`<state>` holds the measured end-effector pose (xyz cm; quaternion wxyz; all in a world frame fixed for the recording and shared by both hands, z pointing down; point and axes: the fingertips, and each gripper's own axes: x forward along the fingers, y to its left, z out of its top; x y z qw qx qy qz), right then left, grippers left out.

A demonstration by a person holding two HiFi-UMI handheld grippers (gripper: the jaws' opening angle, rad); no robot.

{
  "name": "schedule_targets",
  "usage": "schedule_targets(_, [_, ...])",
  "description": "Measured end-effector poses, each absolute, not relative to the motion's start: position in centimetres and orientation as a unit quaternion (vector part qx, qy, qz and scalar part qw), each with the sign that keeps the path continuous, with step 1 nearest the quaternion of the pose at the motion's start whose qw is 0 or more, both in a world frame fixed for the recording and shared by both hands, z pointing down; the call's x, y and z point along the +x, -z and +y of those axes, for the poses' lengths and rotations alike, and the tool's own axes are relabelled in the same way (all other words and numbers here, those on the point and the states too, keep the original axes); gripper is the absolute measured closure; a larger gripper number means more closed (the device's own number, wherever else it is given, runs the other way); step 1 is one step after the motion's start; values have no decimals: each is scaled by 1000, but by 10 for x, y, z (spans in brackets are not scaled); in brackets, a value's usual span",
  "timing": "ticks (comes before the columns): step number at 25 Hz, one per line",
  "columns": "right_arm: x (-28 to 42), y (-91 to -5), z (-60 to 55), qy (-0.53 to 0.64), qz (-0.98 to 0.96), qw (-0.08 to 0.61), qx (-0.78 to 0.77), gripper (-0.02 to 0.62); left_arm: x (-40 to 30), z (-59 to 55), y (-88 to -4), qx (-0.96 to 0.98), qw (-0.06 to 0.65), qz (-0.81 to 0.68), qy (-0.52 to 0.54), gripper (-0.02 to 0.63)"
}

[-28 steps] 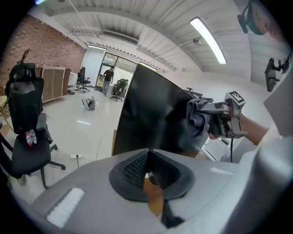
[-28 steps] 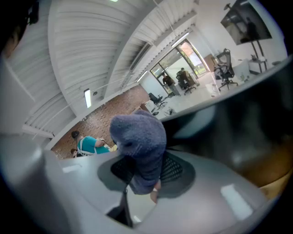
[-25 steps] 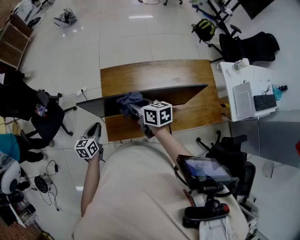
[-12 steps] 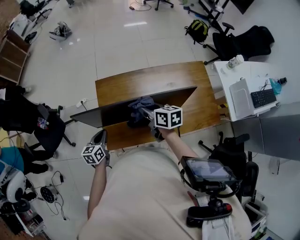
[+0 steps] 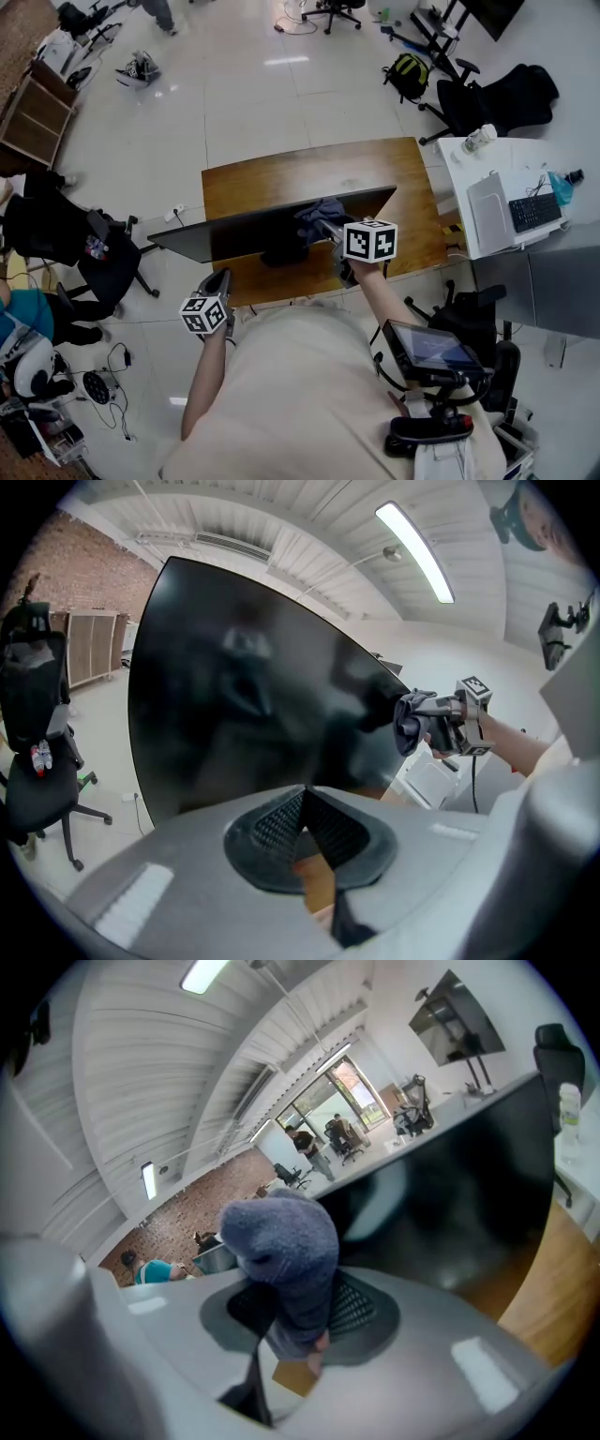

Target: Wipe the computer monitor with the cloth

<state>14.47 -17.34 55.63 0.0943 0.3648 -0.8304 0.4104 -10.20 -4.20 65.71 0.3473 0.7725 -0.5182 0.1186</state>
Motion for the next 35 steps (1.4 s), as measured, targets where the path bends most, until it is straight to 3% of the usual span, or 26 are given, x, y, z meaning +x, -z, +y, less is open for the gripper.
schedule_targets(21, [297, -560, -202, -391, -768, 111, 495, 484, -89, -24, -663, 770, 355, -519, -111, 621])
schedule_targets(29, [317, -558, -209, -263, -770, 202, 545, 485, -90, -21, -658, 770, 347, -522, -115, 620])
schedule_targets(35, [318, -577, -210, -258, -765, 209, 552, 485, -97, -11, -655, 762, 347, -535, -116, 621])
